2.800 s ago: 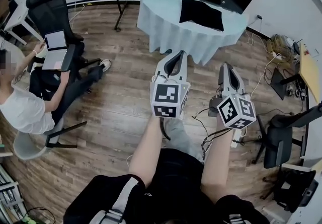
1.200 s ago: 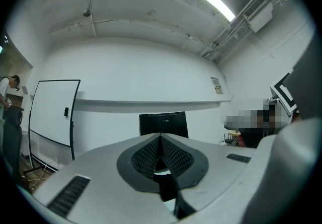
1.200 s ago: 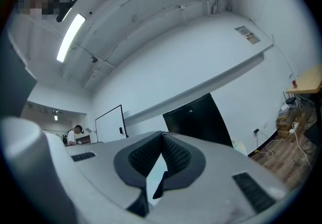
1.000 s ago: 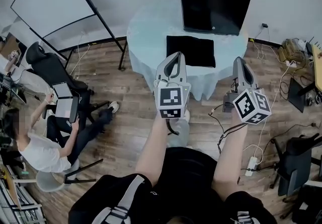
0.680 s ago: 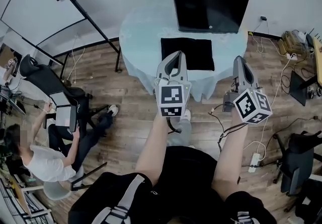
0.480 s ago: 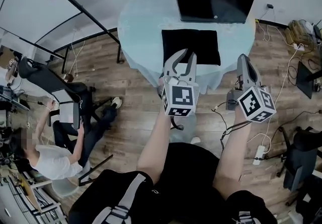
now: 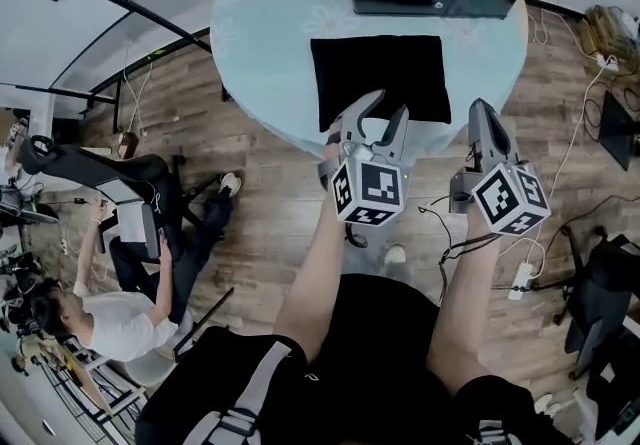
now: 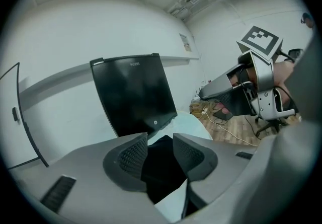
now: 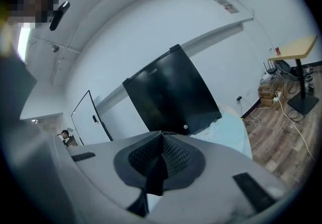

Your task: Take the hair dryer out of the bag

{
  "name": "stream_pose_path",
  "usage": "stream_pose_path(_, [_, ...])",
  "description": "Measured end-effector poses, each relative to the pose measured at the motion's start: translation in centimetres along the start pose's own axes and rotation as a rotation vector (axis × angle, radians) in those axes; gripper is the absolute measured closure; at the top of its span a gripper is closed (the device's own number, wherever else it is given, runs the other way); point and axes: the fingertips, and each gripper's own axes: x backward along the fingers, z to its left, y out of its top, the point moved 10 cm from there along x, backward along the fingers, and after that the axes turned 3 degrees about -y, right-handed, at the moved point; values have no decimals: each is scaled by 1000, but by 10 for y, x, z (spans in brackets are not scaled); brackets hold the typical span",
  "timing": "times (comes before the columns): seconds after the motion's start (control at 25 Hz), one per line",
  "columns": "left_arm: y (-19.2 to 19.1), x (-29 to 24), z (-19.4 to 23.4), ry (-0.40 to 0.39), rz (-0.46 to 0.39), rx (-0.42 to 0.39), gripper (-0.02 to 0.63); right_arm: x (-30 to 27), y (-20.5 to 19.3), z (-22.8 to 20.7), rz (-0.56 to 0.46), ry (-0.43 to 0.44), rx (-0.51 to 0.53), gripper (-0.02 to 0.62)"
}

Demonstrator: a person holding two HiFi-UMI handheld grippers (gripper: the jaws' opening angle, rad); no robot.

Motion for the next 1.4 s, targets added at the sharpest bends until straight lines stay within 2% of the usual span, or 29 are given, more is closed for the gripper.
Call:
stream_pose_path(0.32, [-32,-60,3,-98,133,12,388,-35,-17,-24,84,-70,-19,589])
stream_pose_path(0.44, [-42,-77,4,-115,153,51,379,-44,-23,-31,111,-100,-11,589])
stream_pose_path(0.52, [-48,-89,3,-127,169,79,348,-49,-25,-36,128,-124,3,589])
stream_pose_path(0.6, [-54,-102,2,-143,200,88,289,-54,-26,-42,136,-141,-3,589])
stream_pose_path(0.64, [-57,-108,2,-148,217,87,287,-57,-27,-45,138,-148,-9,589])
stream_pose_path(1.0, [-73,-150,-3,-179,352,33,287,-74,-31,-59,149,-202,-39,589])
stream_pose_path(1.16, [-76,-162,-2,-152,365,-22,292,-82,-30,-64,150,-221,-46,589])
stream_pose_path(1.2, [-76,-164,0,-137,361,-37,310,-83,-31,-66,152,-227,-50,589])
stream_pose_path(1.28, [-77,-165,4,-114,349,-47,400,-84,-33,-69,155,-238,-56,589])
stream_pose_path(1.4, [-77,-164,6,-129,345,-39,426,-83,-32,-71,149,-246,-60,589])
